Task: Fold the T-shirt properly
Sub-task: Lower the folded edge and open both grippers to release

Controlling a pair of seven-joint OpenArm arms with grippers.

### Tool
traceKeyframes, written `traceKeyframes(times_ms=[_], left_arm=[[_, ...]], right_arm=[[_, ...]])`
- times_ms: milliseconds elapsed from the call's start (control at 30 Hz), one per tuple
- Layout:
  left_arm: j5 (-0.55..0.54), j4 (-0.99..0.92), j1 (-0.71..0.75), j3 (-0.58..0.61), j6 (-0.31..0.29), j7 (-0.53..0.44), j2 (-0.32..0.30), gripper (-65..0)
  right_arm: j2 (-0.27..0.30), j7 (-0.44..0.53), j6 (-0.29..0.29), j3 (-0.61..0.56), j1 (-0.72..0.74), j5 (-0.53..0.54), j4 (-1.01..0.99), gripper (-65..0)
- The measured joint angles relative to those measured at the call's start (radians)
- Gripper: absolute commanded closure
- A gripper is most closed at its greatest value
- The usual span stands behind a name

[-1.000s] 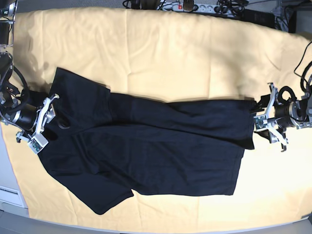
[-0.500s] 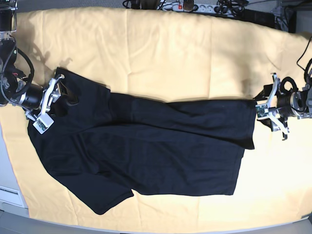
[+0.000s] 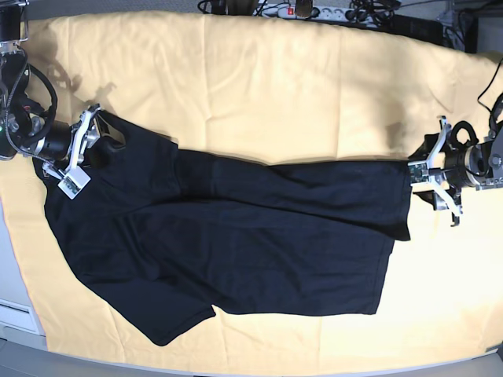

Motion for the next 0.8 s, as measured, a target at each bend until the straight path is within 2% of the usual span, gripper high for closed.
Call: traceKeyframes(times_ms=[200, 467, 567, 700, 800], left_arm=[[-0.055, 0.017, 0.002, 0.000, 0.000, 0.012, 0.000, -35.9], [0.000, 0.017, 0.071, 0.000, 0.001, 0.018, -0.003, -35.9], [0.076, 0.017, 0.093, 0.000, 0.001, 0.003, -0.003, -35.9], [0.161, 0.007, 0.093, 0.000, 0.001, -0.104, -0.003, -35.9], [0.227, -0.022, 0.093, 0.000, 0.000, -0.144, 0.014, -35.9]], right_arm=[[0.003, 0.000, 0.000, 0.000, 0.000, -0.002, 0.000, -35.6], [0.003, 0.002, 0.000, 0.000, 0.000, -0.034, 0.000, -35.6], [0.003, 0.002, 0.000, 0.000, 0.000, -0.034, 0.000, -35.6], [0.005, 0.003, 0.000, 0.000, 0.000, -0.034, 0.000, -35.6], [0.006, 0.003, 0.000, 0.000, 0.000, -0.033, 0.000, -35.6]])
